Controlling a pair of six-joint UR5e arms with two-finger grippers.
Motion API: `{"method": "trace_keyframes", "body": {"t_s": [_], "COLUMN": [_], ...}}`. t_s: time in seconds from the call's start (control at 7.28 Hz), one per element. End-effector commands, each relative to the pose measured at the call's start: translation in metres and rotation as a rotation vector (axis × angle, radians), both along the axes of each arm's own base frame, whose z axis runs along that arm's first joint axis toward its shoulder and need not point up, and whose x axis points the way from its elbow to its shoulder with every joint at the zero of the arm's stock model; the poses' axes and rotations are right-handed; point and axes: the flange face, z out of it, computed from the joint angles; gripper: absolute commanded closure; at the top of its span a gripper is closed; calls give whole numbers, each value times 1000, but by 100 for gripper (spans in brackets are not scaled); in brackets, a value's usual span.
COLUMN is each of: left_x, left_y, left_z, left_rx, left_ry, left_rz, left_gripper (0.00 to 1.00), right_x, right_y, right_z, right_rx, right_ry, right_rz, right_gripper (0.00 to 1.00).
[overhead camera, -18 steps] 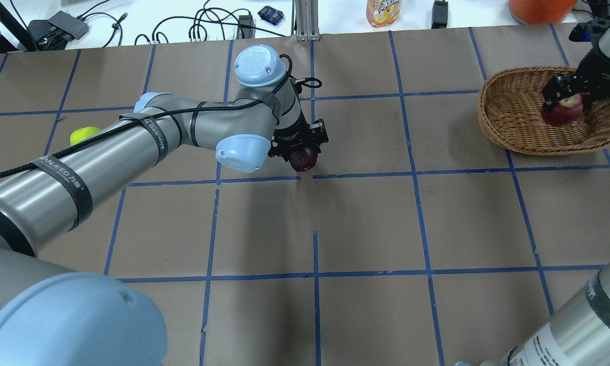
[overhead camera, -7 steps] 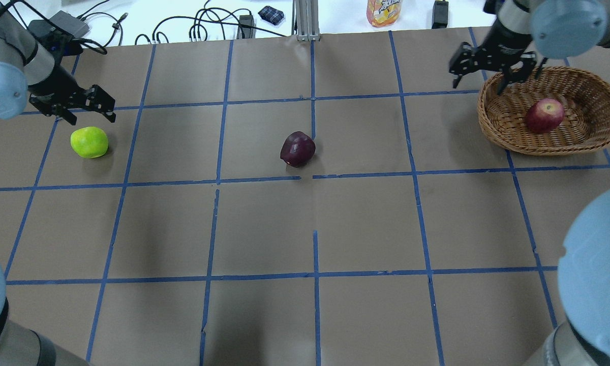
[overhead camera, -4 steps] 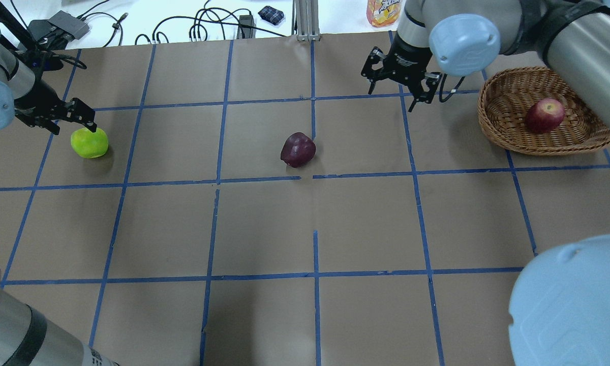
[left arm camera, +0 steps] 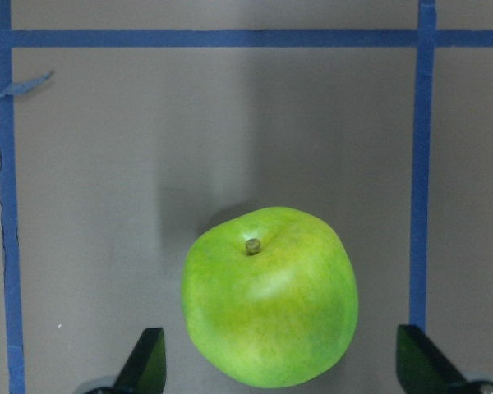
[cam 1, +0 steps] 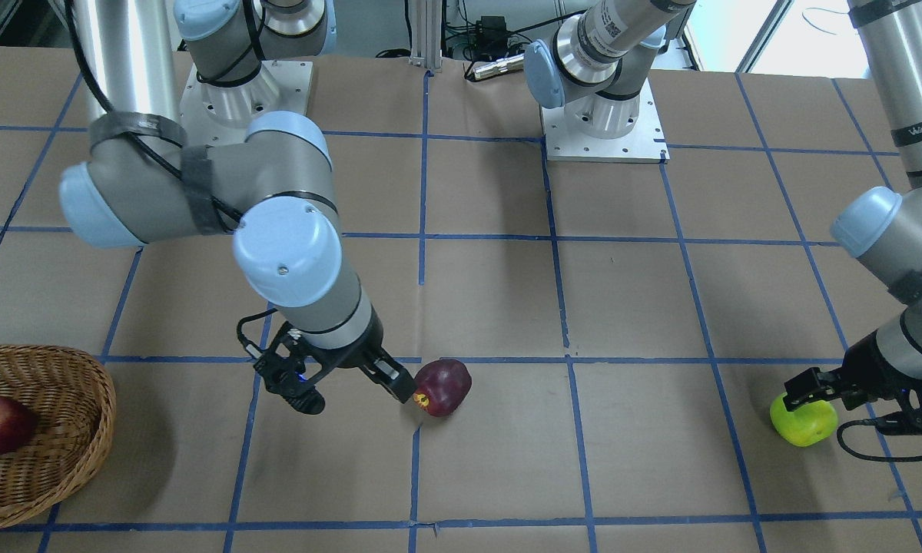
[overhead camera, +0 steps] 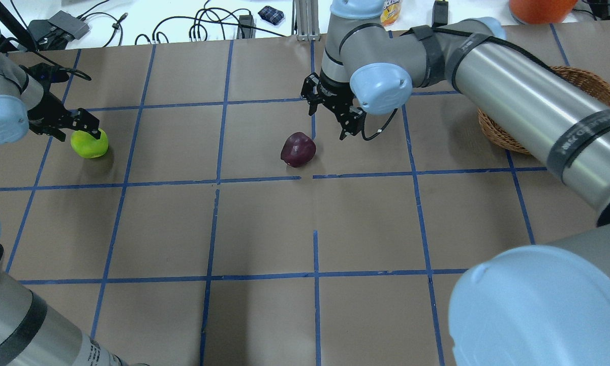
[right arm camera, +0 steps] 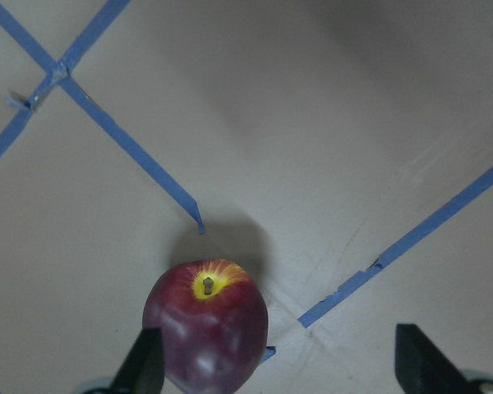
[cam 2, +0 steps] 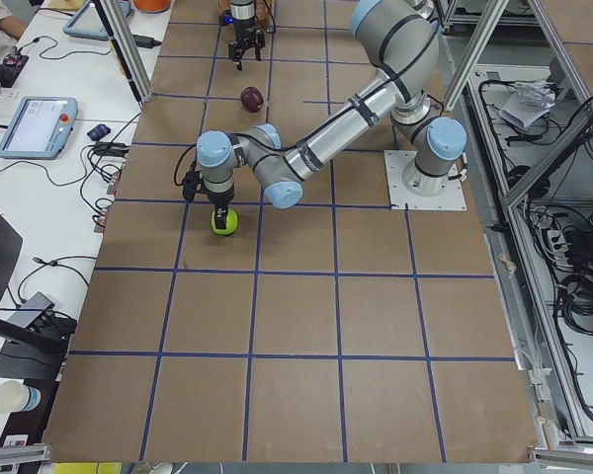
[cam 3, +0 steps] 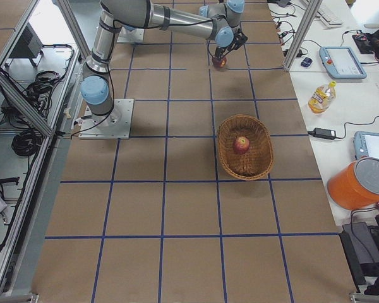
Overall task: Put all apples into basket
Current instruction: 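Grasp the dark apple with right gripper while left grasps green apple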
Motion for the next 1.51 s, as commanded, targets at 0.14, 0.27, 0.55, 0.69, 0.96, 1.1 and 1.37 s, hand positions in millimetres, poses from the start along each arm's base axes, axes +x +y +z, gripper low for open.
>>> {"method": "trace_keyframes", "body": {"t_s": [0.14,0.27,0.55,0.69,0.96,1.1,1.37], "left_x": [2,2,10,14,-22,-54,-131], "left_y": [-2,-2,-5,-7,-6,-3,5], "left_z": [-21,-26,-25,-20,19,35,51], "left_rx": [19,25,5,-5,8,15,62], "left_ry": [13,18,12,6,52,67,192], "left_rz": [1,-2,-1,-2,-30,-71,-115], "left_gripper": [0,0,14,36,51,51,51], "right_x": [31,32,34,35,35,35,33], "right_y": [-1,-1,-5,-7,-8,-9,-12], "right_z": [-33,-39,-66,-78,-83,-79,-72], "right_rx": [-2,6,19,31,26,21,-2], "right_ry": [-59,-59,-52,-49,-51,-53,-52], "right_rz": [-27,-26,-22,-21,-16,-25,43], "right_gripper": [0,0,0,0,15,85,100]}}
